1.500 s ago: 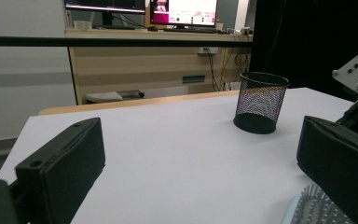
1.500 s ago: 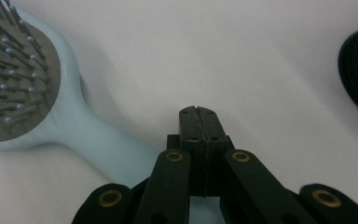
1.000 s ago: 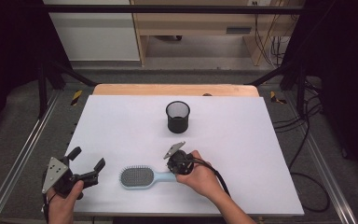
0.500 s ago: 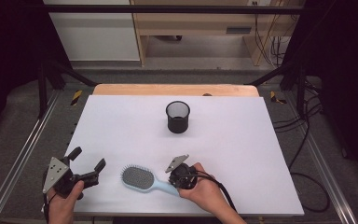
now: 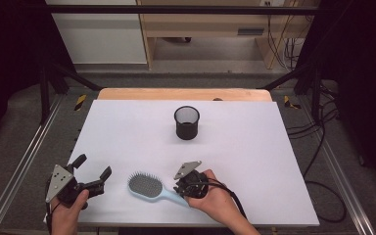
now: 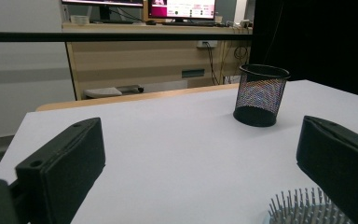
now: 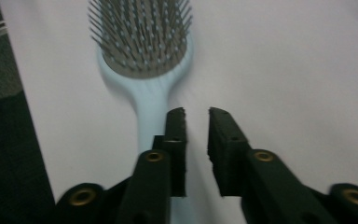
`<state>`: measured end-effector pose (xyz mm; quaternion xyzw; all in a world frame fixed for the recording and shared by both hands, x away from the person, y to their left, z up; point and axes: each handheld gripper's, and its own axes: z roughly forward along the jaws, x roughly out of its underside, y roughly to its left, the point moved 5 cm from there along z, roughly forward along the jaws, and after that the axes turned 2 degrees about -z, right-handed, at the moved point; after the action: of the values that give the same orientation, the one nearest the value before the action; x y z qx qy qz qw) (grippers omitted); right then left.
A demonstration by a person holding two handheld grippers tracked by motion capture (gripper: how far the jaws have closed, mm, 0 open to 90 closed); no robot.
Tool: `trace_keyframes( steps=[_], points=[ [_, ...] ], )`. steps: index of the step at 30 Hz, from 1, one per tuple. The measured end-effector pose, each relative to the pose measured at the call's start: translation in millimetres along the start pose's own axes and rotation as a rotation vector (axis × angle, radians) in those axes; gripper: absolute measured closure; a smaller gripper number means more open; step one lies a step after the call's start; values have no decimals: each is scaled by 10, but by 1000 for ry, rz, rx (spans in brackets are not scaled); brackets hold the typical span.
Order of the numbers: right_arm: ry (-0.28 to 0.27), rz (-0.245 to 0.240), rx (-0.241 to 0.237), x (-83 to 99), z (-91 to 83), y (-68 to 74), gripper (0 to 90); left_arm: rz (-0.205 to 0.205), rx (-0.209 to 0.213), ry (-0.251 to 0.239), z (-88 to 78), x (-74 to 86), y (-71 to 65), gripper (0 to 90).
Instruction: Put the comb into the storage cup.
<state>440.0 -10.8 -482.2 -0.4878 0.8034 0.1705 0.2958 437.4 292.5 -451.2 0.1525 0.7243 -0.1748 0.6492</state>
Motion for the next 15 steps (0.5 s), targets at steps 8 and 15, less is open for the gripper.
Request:
trace_keyframes(
  steps=[8, 15],
  points=[
    [6, -21, -30, -81, 119, 160, 347, 2, -1, 0, -5, -2, 1, 11],
    [63, -14, -70, -80, 269, 212, 267, 5, 1, 1, -4, -2, 0, 12]
  ],
)
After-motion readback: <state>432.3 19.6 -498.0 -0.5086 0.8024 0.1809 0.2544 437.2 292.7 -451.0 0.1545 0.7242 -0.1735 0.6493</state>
